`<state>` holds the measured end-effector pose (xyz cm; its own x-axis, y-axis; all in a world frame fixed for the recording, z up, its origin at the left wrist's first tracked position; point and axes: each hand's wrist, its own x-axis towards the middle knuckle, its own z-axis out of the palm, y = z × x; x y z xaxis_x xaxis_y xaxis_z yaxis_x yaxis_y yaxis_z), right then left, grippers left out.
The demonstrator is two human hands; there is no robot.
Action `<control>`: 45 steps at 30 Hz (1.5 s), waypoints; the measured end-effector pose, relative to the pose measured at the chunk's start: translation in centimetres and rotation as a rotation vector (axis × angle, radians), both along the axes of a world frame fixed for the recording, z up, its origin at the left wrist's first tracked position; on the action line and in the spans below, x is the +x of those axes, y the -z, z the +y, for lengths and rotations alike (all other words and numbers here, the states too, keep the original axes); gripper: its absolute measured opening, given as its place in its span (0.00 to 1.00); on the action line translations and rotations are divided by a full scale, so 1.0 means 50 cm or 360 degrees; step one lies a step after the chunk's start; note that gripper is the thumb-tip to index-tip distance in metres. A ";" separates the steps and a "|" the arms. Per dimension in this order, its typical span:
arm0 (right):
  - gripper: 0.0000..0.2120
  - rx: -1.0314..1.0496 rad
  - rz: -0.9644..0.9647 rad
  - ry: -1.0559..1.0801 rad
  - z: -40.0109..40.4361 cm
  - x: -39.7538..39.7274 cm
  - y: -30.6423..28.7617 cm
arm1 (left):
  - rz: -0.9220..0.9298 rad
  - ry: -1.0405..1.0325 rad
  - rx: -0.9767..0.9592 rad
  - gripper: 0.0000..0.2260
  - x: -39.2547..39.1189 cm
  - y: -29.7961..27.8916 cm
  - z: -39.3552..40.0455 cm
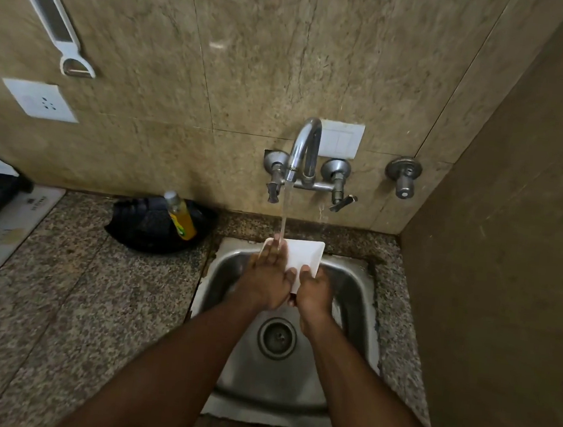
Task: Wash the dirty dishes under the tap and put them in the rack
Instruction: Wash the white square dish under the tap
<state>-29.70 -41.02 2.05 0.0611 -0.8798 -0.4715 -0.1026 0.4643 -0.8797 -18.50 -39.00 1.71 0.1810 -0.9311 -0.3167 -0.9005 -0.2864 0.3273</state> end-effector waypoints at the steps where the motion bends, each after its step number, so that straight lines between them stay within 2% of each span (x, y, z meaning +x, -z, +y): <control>1: 0.12 -0.0003 0.0039 0.0034 -0.003 0.001 0.003 | 0.0025 -0.0001 0.0028 0.32 -0.005 0.001 -0.003; 4: 0.21 -0.0056 0.0158 0.0095 -0.042 -0.007 0.063 | 0.0126 0.0109 0.0096 0.30 -0.032 -0.002 0.011; 7: 0.19 -0.0064 0.0171 0.0072 -0.065 -0.013 0.108 | 0.0130 0.0162 0.0060 0.29 -0.033 0.000 0.028; 9: 0.24 -0.0104 0.0200 0.0034 -0.043 0.001 0.073 | 0.0083 0.0061 0.0050 0.31 -0.013 -0.002 0.018; 12: 0.19 -0.0109 0.0180 -0.0036 0.001 0.019 0.039 | 0.0047 -0.0087 0.0069 0.35 0.016 -0.014 -0.010; 16: 0.24 -0.0155 0.0132 0.0025 0.011 0.021 0.026 | 0.0124 -0.0171 -0.0033 0.36 0.024 -0.007 -0.020; 20: 0.14 -0.0185 0.0093 0.0102 -0.040 0.016 0.049 | 0.0139 -0.0046 0.0090 0.33 -0.012 0.004 0.008; 24: 0.13 -0.0202 0.0117 0.0044 -0.067 0.022 0.101 | 0.0103 0.0007 0.0044 0.31 -0.001 -0.007 0.011; 26: 0.14 -0.0198 0.0091 0.0001 -0.031 0.030 0.051 | 0.0019 -0.0036 0.0045 0.32 0.028 -0.009 -0.013; 28: 0.09 -0.0131 -0.0014 0.0036 0.011 0.031 -0.018 | 0.0054 -0.0130 0.0024 0.34 0.055 -0.014 -0.042; 31: 0.07 -0.0093 -0.0169 0.0121 0.011 0.019 -0.039 | 0.0258 -0.0412 -0.0229 0.33 0.068 -0.015 -0.062; 33: 0.07 -0.0088 -0.0224 0.0183 -0.011 0.016 -0.042 | 0.0554 -0.0802 -0.0375 0.25 0.065 -0.014 -0.052; 35: 0.07 -0.0068 -0.0260 0.0232 -0.038 0.011 -0.056 | 0.1382 -0.1189 -0.0352 0.17 0.045 -0.018 -0.023; 36: 0.07 -0.0057 -0.0262 0.0226 -0.050 0.007 -0.062 | 0.1796 -0.1268 -0.0290 0.14 0.038 -0.018 -0.007; 37: 0.07 -0.0049 -0.0259 0.0197 -0.061 0.001 -0.066 | 0.2071 -0.1277 -0.0255 0.13 0.036 -0.021 0.010; 39: 0.08 -0.0030 -0.0258 0.0156 -0.074 -0.007 -0.065 | 0.2396 -0.1219 -0.0220 0.14 0.044 -0.017 0.033; 41: 0.08 -0.0026 -0.0232 0.0161 -0.080 -0.008 -0.059 | 0.2528 -0.1123 -0.0130 0.16 0.055 -0.022 0.049; 43: 0.06 0.0005 -0.0193 0.0125 -0.081 -0.007 -0.052 | 0.2378 -0.1068 -0.0034 0.15 0.060 -0.020 0.062; 45: 0.09 0.0039 -0.0198 0.0035 -0.071 0.002 -0.045 | 0.2149 -0.1083 -0.0063 0.15 0.061 -0.016 0.069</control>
